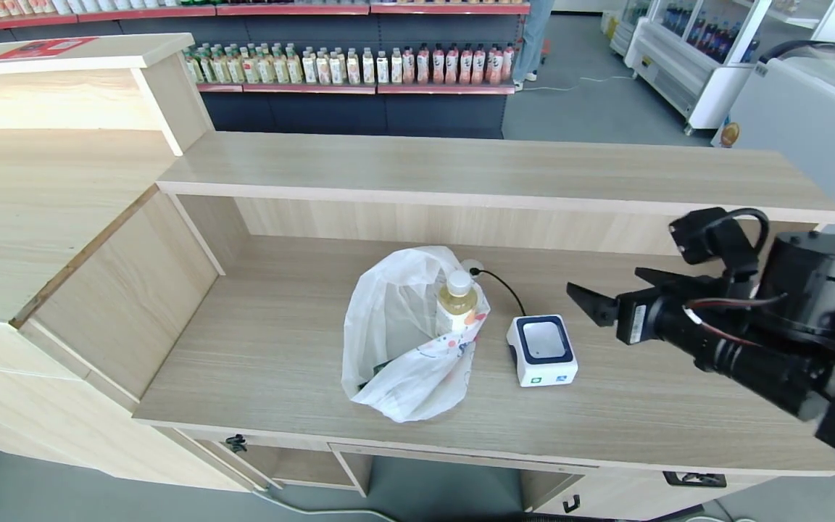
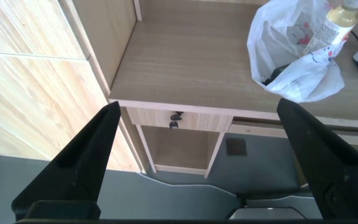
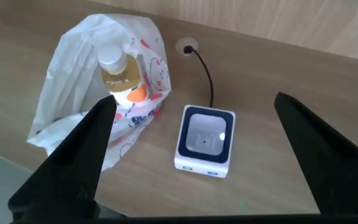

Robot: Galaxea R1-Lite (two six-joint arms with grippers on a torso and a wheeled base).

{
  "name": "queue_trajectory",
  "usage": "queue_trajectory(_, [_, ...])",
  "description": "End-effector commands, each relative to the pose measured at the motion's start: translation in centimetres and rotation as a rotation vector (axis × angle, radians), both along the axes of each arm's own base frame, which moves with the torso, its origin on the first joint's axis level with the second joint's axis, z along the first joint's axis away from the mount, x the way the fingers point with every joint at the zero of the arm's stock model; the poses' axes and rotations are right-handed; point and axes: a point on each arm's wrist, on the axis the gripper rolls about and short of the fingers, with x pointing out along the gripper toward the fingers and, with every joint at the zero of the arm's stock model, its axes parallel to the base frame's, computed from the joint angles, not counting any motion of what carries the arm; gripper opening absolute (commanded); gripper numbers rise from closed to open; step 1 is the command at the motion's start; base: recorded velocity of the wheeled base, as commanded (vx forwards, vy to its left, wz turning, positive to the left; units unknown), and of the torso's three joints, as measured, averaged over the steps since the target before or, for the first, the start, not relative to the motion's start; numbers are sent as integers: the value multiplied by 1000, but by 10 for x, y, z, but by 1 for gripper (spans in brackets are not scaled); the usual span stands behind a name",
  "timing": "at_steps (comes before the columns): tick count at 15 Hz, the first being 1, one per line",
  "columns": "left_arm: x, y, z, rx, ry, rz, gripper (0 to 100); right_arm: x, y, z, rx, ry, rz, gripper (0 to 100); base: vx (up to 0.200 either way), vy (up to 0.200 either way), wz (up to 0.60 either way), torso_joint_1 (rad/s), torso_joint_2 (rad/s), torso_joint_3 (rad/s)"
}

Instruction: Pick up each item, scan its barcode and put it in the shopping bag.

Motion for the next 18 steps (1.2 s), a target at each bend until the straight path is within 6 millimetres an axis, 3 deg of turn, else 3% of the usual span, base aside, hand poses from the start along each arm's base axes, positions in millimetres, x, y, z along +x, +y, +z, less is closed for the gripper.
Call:
queue_trajectory(1, [0, 0, 0, 0, 0, 0, 100, -94, -46, -17, -22, 22, -137, 100, 0, 0, 0, 0, 0, 0])
queue_trajectory(2, [0, 0, 0, 0, 0, 0, 100, -110, -56, -25, -24, 28, -164, 100, 0, 0, 0, 0, 0, 0])
queue_trajectory(3, [0, 0, 0, 0, 0, 0, 100, -110, -56, -25, -24, 28, -164, 100, 0, 0, 0, 0, 0, 0])
queue_trajectory(4, [0, 0, 0, 0, 0, 0, 100, -144, -76, -43, -15, 41, -197, 100, 0, 0, 0, 0, 0, 0])
queue_trajectory(7, [0, 0, 0, 0, 0, 0, 100, -195, -91, -57, 5, 60, -191, 100, 0, 0, 0, 0, 0, 0])
queue_trajectory(10, [0, 0, 0, 0, 0, 0, 100, -237, -94, -79, 11, 11, -253, 100, 0, 0, 0, 0, 0, 0])
queue_trajectory(13, [0, 0, 0, 0, 0, 0, 100, -258, -94, -98, 10, -61, -276, 100, 0, 0, 0, 0, 0, 0])
queue_trajectory(18, [0, 0, 0, 0, 0, 0, 100, -263, -95, -99, 26, -111, -266, 100, 0, 0, 0, 0, 0, 0])
